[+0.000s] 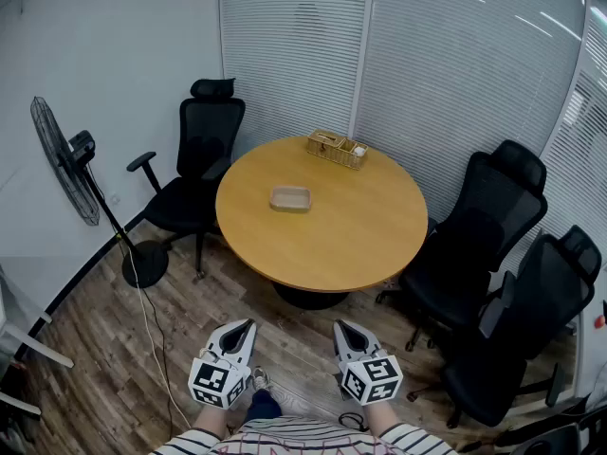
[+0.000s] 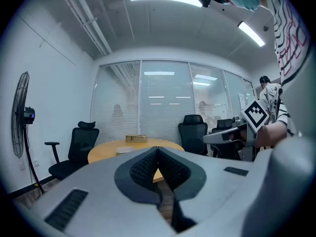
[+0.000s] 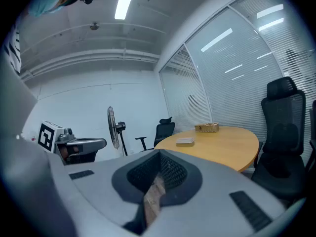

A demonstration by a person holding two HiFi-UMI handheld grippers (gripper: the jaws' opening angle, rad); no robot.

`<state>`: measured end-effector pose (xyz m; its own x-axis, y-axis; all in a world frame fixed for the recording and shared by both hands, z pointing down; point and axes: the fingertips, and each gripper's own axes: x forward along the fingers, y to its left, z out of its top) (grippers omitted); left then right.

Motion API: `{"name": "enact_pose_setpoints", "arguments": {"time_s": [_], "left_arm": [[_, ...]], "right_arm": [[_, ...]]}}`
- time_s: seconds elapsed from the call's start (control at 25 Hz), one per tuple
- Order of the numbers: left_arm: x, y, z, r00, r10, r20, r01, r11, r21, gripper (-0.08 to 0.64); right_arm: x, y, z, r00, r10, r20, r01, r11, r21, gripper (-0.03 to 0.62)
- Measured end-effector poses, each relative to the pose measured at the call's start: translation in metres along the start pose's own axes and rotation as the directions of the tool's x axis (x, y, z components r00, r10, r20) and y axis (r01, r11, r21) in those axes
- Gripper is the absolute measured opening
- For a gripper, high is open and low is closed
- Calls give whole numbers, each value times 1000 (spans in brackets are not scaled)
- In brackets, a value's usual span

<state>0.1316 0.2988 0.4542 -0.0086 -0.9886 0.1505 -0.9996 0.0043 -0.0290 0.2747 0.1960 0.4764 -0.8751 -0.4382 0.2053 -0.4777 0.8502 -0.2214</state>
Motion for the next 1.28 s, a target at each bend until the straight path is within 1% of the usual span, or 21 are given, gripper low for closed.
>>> {"name": "enact_pose_setpoints", "arguments": {"time_s": [0.16, 0.2, 0.24, 0.28, 0.32, 0.36, 0.4, 0.44, 0.64, 0.92, 1.08, 1.28], "left_arm": [[14, 15, 4, 999, -30, 39, 31, 999, -32, 28], [20, 21, 4, 999, -40, 35, 41, 998, -42, 45], [25, 28, 3, 998, -50, 29, 52, 997, -52, 74], [30, 34, 1, 998, -60, 20, 61, 996, -61, 143], [35, 41, -1, 998, -67, 12, 68, 995, -68, 198], [40, 49, -3, 997, -72, 6, 72, 995, -76, 207], [44, 56, -6, 997, -74, 1, 74, 994, -85, 207], [47, 64, -8, 997, -76, -3, 75, 993, -96, 209], [61, 112, -19, 997, -72, -19, 69, 990, -124, 209], [73, 198, -23, 999, -33, -35, 29, 992, -124, 208], [86, 237, -19, 998, -43, -45, 37, 992, -118, 208], [99, 269, -23, 997, -62, -53, 55, 992, -116, 207]], "right_arm": [[21, -4, -2, 1000, 21, -12, -20, 996, 86, 29], [28, -6, 0, 1000, 13, -7, -12, 995, 103, 31], [35, -8, 1, 1000, 1, -1, -1, 993, 115, 34], [42, -10, 2, 1000, -11, 3, 10, 992, 126, 38], [49, -12, 3, 1000, -21, 4, 20, 990, 137, 55], [57, -13, 3, 1000, -30, 2, 29, 989, 146, 102], [65, -14, 3, 999, -36, -4, 36, 988, 151, 179], [74, -14, 3, 999, -41, -11, 43, 987, 154, 198], [120, -19, 3, 996, -83, -36, 88, 981, 172, 198], [184, -20, 20, 989, -149, -11, 149, 973, 174, 198], [218, -21, 27, 982, -189, -4, 186, 963, 197, 198], [243, -24, 30, 972, -236, 4, 229, 946, 229, 198]]}}
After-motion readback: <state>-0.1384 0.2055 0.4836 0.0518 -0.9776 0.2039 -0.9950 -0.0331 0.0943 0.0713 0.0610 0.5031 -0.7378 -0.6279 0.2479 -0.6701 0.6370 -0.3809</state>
